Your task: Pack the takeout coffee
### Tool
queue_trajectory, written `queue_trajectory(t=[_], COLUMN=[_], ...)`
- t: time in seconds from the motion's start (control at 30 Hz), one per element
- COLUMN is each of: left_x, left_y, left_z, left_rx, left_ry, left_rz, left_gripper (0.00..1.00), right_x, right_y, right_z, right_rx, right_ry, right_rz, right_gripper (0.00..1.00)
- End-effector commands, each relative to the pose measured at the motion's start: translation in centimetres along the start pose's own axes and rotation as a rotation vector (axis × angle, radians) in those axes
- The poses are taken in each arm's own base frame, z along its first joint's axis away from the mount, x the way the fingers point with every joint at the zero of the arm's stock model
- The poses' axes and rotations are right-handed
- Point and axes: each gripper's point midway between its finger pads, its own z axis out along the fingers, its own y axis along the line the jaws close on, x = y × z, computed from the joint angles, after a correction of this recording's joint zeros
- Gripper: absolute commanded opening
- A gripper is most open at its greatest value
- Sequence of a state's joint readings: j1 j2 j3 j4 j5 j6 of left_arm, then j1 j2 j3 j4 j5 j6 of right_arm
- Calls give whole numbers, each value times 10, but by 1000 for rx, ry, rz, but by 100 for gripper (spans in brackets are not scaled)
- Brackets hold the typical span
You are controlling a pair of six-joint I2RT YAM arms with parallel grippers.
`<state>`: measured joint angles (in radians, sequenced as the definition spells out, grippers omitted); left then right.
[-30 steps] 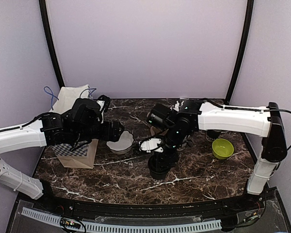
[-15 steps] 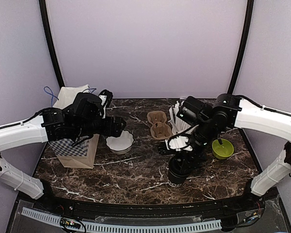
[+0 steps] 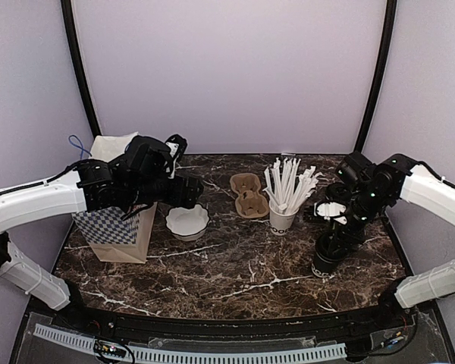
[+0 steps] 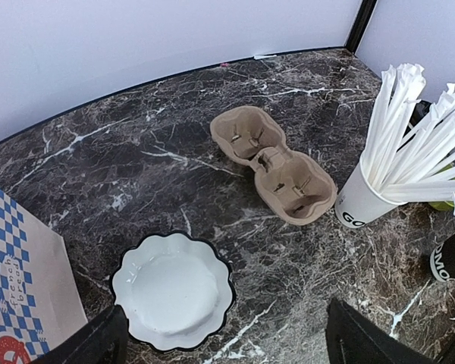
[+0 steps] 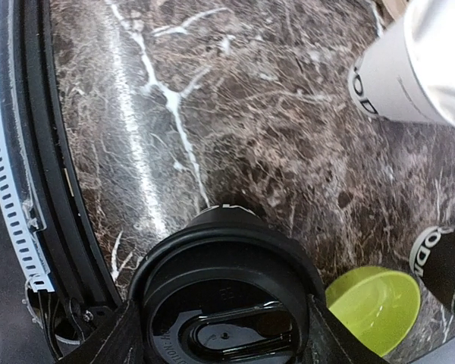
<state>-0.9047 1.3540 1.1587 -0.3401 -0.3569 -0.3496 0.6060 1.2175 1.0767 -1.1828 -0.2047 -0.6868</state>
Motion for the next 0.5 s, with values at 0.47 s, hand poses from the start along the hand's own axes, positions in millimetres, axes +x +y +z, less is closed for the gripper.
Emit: queue_trajectory(t=[0.47], left_x=[-28], left_y=[13], left_z=[-8], left_rx=[-22], left_ry=[-36], left_rz=[76], left_gripper=[96], right_x=[81], right_y=[-31], right_z=[-5], right_rx=[67], right_ry=[90], right_rz=[238], right_gripper=[69])
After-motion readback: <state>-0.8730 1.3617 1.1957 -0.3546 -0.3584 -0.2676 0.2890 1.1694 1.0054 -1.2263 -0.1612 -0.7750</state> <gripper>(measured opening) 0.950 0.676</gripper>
